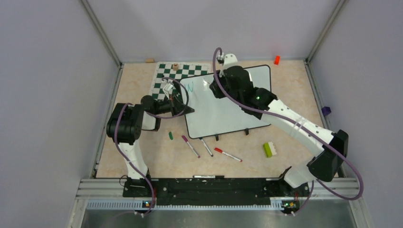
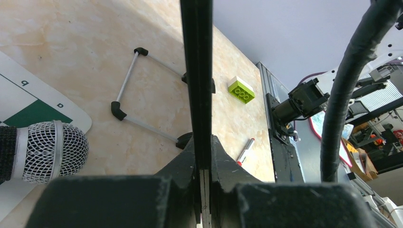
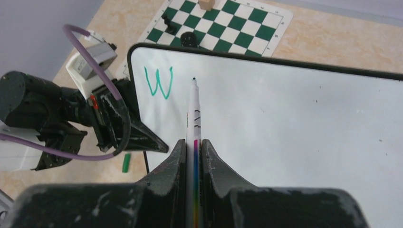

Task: Write a sentence on the whiteboard

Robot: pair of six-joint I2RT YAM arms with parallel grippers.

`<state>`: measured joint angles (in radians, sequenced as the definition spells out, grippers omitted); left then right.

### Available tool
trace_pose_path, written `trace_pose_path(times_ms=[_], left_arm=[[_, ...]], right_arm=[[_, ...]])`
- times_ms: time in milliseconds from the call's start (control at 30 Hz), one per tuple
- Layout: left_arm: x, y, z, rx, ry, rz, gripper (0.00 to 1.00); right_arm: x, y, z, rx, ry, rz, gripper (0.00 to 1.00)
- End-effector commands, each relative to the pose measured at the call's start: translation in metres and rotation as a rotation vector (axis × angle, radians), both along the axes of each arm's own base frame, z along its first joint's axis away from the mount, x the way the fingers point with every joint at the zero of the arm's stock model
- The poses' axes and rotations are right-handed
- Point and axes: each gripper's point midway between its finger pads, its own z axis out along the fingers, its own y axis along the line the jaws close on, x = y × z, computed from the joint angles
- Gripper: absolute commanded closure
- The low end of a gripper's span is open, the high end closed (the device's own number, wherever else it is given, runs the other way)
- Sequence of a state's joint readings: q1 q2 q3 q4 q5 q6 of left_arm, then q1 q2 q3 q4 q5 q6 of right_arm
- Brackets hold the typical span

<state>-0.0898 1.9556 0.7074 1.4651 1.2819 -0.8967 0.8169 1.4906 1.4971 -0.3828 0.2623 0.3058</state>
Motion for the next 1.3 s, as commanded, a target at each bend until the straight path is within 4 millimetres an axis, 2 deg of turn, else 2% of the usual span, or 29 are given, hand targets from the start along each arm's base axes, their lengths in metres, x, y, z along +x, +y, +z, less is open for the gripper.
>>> trace_pose_path(times_ms=[0,367,533,800,1000,1267], left_arm=[[0.012,0.001,0.022,-0.014,-0.179,0.023,1.0],[0.01,0.002,0.022,-0.017,-0.192,0.029,1.0],[0.013,0.003,0.021,-0.016,-0.189,0.026,1.0],[0.016,0.004,0.02,-0.024,-0.168,0.037,1.0],[0.016,0.007,0.02,-0.025,-0.172,0.06,1.0],[0.018,0.006,0.019,-0.025,-0.154,0.035,1.0]], right_arm=[[-0.005,0.0,0.024,0.09,-0.094,0.029,1.0],[-0.01,0.0,0.013,0.081,-0.071,0.046,1.0],[-0.008,-0.007,0.018,0.089,-0.087,0.009,1.0],[-0.008,-0.006,0.02,0.098,-0.088,0.011,1.0],[-0.008,-0.001,0.013,0.094,-0.053,0.021,1.0],[-0.009,0.019,-0.007,0.007,0.013,0.059,1.0]])
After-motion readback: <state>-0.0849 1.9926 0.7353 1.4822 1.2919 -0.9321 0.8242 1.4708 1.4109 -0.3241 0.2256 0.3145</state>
